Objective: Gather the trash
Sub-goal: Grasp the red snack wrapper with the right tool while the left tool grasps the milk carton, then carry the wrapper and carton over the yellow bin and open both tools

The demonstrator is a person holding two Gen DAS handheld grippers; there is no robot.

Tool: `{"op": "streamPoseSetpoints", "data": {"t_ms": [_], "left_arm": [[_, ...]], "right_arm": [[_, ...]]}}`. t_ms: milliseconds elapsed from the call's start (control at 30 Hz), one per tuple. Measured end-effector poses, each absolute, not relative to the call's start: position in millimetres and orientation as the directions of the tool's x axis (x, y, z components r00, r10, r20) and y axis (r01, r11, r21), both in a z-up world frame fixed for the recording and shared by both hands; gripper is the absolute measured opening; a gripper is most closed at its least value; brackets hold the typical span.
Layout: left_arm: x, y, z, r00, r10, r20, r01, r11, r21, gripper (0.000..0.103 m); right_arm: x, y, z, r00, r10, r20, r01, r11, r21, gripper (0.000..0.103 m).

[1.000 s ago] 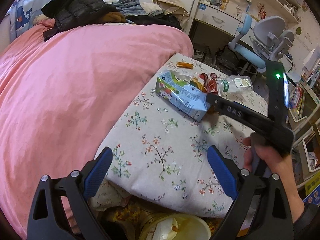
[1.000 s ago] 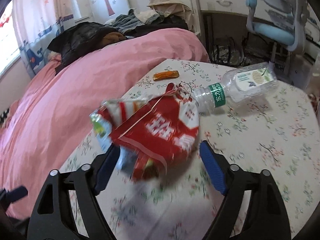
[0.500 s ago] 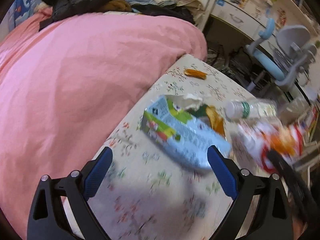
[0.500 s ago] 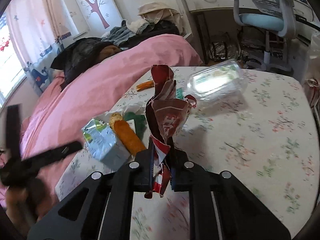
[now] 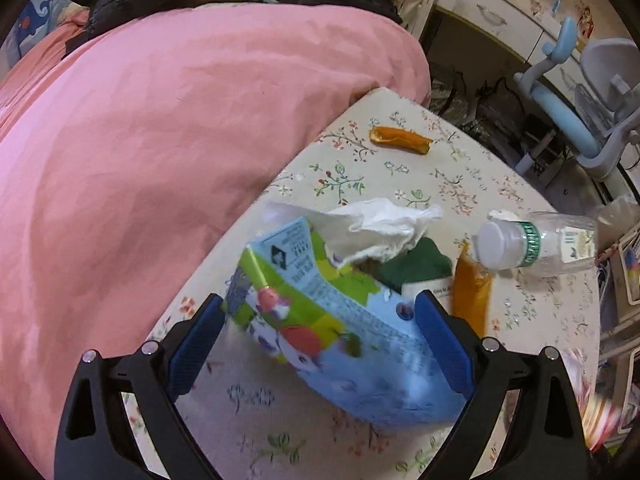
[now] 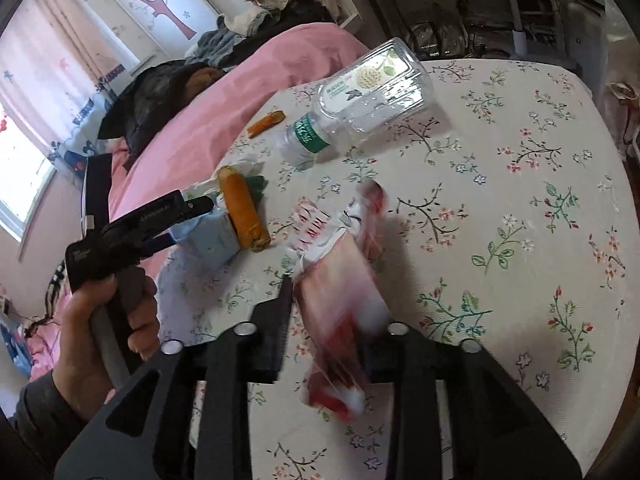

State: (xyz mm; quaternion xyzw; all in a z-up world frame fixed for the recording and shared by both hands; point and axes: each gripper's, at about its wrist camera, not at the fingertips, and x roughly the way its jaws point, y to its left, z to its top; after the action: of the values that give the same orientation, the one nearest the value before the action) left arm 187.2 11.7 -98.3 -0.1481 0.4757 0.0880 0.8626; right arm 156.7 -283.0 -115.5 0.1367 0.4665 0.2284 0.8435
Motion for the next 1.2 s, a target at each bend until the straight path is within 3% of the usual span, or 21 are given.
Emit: {"op": "streamPoseSetpoints", "data": {"t_ms": [133, 267, 400, 567, 633, 700, 733, 967, 1033, 1067, 1100, 1200], "left_arm": [[188.2, 4.0, -102.5, 0.523, 0.014, -0.852, -0.206, 0.972, -0.111, 0.091], [183.0, -1.8, -101.4, 0.502, -0.071, -0.862, -0.032, 0.994, -0.101, 0.088], [165.9, -6.4, -99.5, 0.449, -0.154, -0.880, 0.167, 0.982, -0.087, 0.077], [130.8, -3.9, -97.5, 0.400, -0.211, -0.892, 0.372, 0.927, -0.053, 0.071], [125.0, 4.9, -96.8, 0.403, -0.196, -0.894, 0.336, 0.940, -0.054, 0.071], [120.3, 14.3, -94.3, 0.403, -0.191, -0.895, 0.254, 0.963, -0.091, 0.071], [117.3, 17.0, -93.3, 0.401, -0.188, -0.897, 0.213, 0.971, -0.109, 0.071], [103.4, 9.5, -93.9, 0.443, -0.115, -0.889, 0.078, 0.993, -0.089, 0.073], [102.3, 11.8, -92.9, 0.454, -0.135, -0.881, 0.050, 0.991, -0.126, 0.059], [101.7, 13.2, -92.5, 0.456, -0.160, -0.875, 0.044, 0.987, -0.158, 0.040], [103.2, 13.6, -92.7, 0.453, -0.173, -0.874, 0.041, 0.984, -0.174, 0.036], [101.6, 14.2, -89.4, 0.467, -0.178, -0.866, 0.040, 0.983, -0.181, 0.033]], "right_arm": [[159.8, -288.0, -119.2, 0.478, 0.489, -0.730, -0.221, 0.871, 0.438, 0.032], [162.4, -289.3, -122.7, 0.473, 0.484, -0.736, -0.219, 0.874, 0.434, 0.032], [157.9, -278.2, -121.1, 0.442, 0.506, -0.741, -0.269, 0.863, 0.429, 0.016], [141.5, -267.3, -116.6, 0.339, 0.572, -0.747, -0.359, 0.813, 0.459, 0.014], [134.5, -265.0, -120.0, 0.319, 0.544, -0.776, -0.367, 0.826, 0.428, 0.016], [131.0, -269.3, -124.9, 0.312, 0.522, -0.794, -0.338, 0.842, 0.421, 0.037], [129.7, -273.1, -127.1, 0.315, 0.519, -0.795, -0.321, 0.846, 0.425, 0.041], [130.6, -296.6, -132.4, 0.385, 0.588, -0.711, -0.215, 0.806, 0.551, 0.042], [132.4, -299.7, -129.5, 0.423, 0.595, -0.683, -0.203, 0.797, 0.569, 0.040], [134.3, -299.6, -127.9, 0.435, 0.598, -0.673, -0.205, 0.794, 0.573, 0.028], [135.7, -298.8, -125.6, 0.448, 0.597, -0.666, -0.210, 0.794, 0.571, 0.014], [137.0, -294.4, -119.2, 0.472, 0.593, -0.652, -0.234, 0.797, 0.556, 0.007]]}}
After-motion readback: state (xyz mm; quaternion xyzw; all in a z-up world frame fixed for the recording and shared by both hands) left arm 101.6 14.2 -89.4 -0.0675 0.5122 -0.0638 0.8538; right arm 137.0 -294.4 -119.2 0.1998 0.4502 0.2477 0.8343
